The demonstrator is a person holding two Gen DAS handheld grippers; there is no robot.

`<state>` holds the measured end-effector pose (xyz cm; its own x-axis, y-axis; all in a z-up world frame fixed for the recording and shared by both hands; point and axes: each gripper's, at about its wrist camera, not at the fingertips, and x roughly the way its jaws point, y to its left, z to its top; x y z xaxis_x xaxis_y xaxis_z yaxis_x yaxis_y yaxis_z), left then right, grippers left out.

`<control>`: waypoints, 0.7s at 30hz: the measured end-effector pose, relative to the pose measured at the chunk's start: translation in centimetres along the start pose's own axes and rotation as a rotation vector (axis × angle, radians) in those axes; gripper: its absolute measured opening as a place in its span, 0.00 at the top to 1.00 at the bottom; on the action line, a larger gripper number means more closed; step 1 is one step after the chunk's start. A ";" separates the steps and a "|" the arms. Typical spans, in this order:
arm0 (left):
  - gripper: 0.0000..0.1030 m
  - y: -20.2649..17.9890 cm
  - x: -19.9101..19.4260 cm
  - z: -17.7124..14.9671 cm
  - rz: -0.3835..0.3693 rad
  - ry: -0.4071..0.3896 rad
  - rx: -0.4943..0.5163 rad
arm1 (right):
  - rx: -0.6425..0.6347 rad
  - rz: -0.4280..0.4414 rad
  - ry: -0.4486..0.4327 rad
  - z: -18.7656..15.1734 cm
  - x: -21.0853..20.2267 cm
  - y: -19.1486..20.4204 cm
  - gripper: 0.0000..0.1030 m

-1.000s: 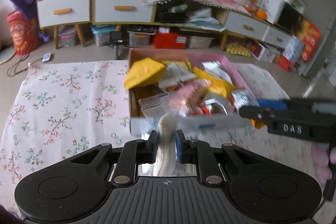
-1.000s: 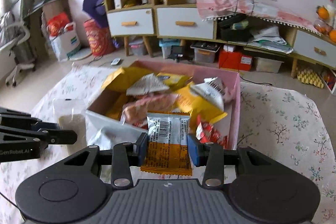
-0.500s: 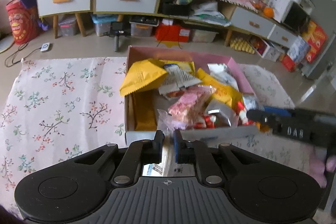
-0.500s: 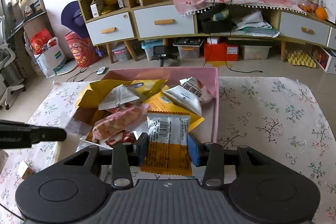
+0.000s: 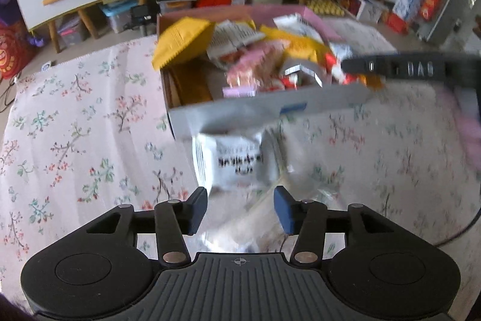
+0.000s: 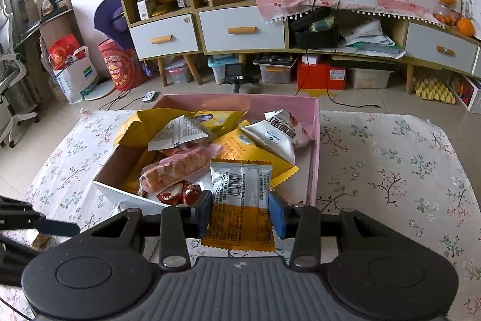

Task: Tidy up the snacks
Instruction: 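Carry the rice-cake bag and orange packet into the box and release both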

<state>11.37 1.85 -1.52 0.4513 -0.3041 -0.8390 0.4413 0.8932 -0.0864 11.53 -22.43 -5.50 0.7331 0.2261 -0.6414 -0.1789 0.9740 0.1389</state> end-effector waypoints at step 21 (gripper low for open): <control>0.53 -3.2 0.3 -3.2 -0.003 -0.028 0.378 | 0.039 -0.049 0.013 -0.2 1.3 -0.5 0.84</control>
<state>7.59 -0.03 -3.22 0.4679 -0.3203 -0.8237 0.6956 0.7084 0.1197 12.43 -22.63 -6.57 0.7318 0.1778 -0.6579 -0.1167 0.9838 0.1361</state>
